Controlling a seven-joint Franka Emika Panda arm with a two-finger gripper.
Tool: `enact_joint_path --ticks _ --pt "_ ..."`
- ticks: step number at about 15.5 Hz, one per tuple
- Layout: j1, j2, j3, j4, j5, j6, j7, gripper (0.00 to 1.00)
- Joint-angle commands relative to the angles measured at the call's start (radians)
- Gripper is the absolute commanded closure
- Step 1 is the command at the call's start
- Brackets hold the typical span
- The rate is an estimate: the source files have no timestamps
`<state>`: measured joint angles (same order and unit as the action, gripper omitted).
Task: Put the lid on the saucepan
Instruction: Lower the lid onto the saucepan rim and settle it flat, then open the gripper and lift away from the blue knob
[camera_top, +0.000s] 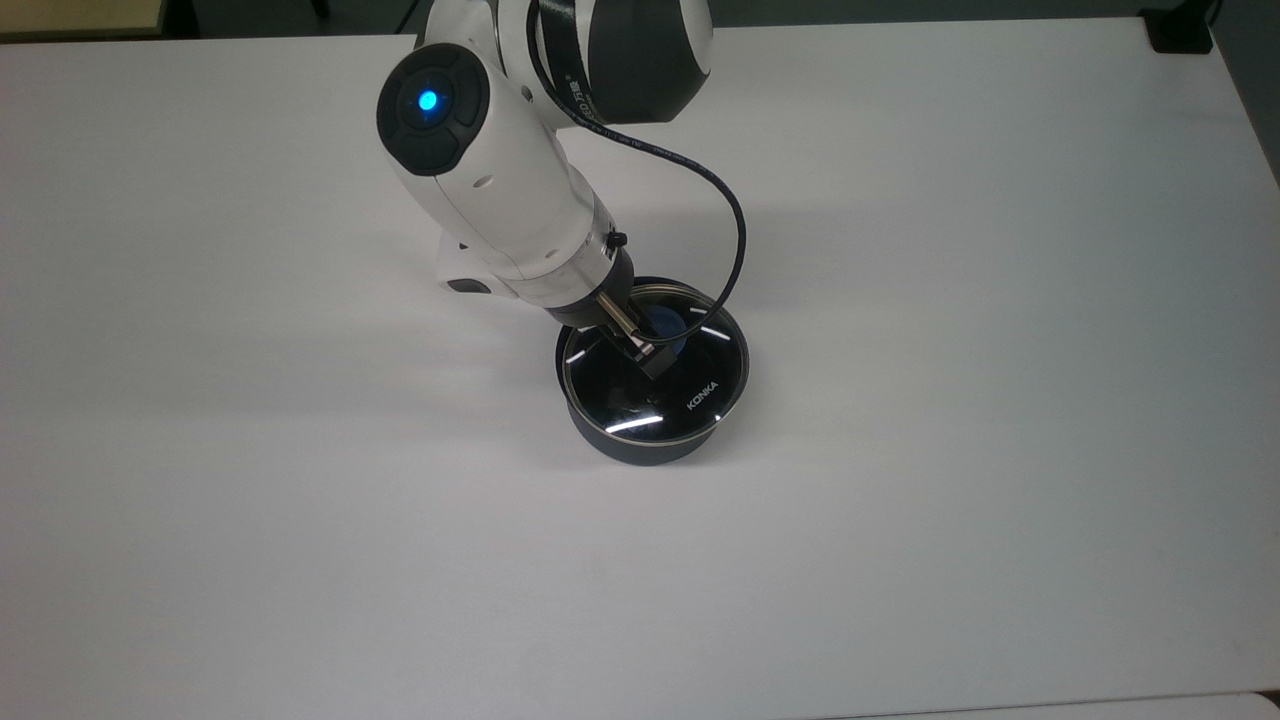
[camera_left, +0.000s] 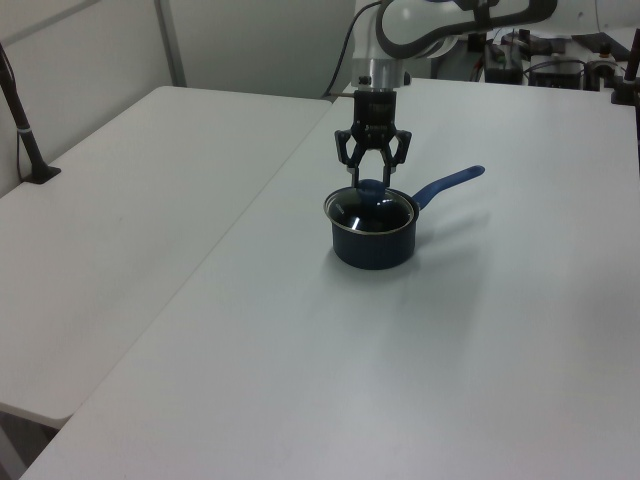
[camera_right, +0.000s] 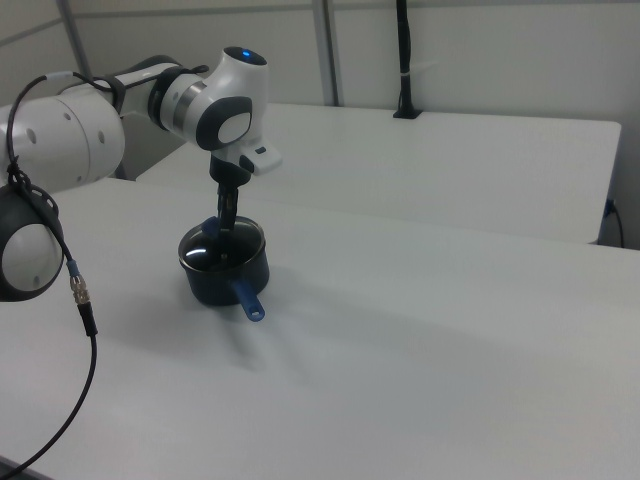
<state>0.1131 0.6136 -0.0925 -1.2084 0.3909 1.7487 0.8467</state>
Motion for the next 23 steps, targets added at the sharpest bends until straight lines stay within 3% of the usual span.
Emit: enact_joint_path --ticks 1,9,12,14,17,19,23 --pt "0.011 -0.011 -0.018 -0.026 -0.014 -0.060 0.011 0.73" --pt "0.008 -0.023 -0.027 -0.028 -0.012 -0.087 0.011 0.71" --pt "0.008 -0.025 -0.033 -0.028 -0.010 -0.090 0.014 0.53" --pt "0.007 -0.028 -0.033 -0.028 -0.012 -0.095 0.014 0.35" --pt "0.007 -0.034 -0.033 -0.028 -0.014 -0.120 0.012 0.18" --pt "0.008 -0.051 -0.033 -0.030 -0.015 -0.120 0.008 0.01" --pt "0.020 -0.153 -0.021 -0.069 -0.053 -0.118 -0.046 0.00"
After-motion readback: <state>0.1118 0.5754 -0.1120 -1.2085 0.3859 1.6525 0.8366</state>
